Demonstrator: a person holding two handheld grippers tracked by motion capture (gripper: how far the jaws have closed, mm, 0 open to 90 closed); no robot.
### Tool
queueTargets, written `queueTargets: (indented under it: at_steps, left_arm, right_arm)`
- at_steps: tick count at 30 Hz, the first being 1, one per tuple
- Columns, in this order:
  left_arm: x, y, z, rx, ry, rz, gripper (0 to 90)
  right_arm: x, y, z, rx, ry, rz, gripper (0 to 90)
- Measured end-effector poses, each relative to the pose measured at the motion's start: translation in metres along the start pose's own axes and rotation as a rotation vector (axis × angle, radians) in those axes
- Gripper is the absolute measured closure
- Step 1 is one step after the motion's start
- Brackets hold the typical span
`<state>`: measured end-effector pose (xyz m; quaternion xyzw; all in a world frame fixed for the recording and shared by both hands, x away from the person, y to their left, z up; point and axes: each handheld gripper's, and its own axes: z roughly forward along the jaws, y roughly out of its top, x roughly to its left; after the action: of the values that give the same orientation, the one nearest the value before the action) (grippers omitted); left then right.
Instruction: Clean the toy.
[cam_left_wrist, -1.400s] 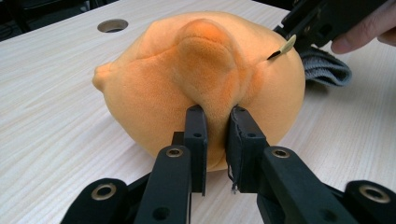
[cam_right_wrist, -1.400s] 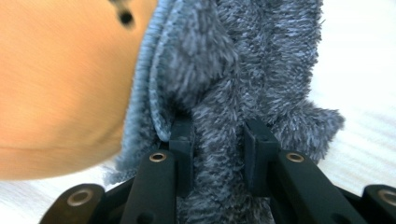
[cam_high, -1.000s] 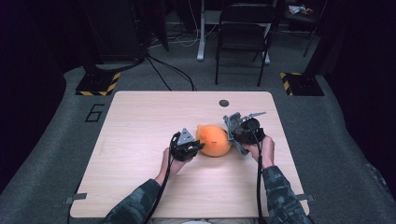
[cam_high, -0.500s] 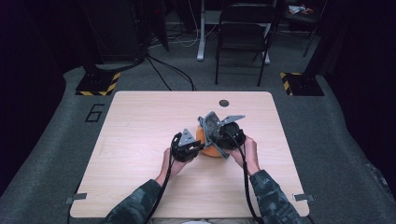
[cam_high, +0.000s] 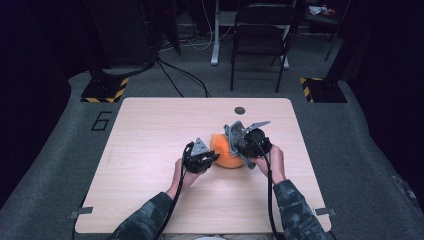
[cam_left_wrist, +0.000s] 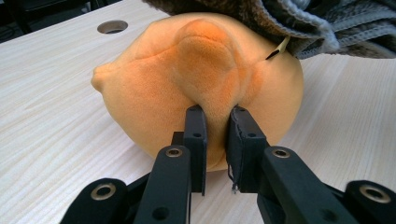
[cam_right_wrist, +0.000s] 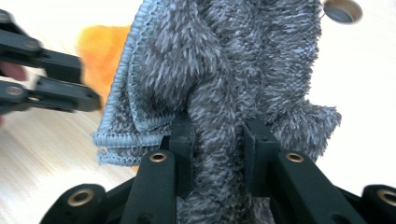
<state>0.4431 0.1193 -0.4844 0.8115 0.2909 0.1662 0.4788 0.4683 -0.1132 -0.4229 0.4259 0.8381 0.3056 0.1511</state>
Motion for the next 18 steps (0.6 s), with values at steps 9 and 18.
queueTargets:
  at_steps: [9,18]
  left_arm:
    - [0.0,0.0,0.0,0.001,-0.006,-0.001,78.5]
    - [0.0,0.0,0.0,0.002,-0.004,0.002,78.5]
  right_arm:
    - [-0.022,-0.011,0.009,0.054,-0.033,0.062,69.3]
    - [-0.041,-0.026,0.026,0.124,-0.059,0.128,69.3]
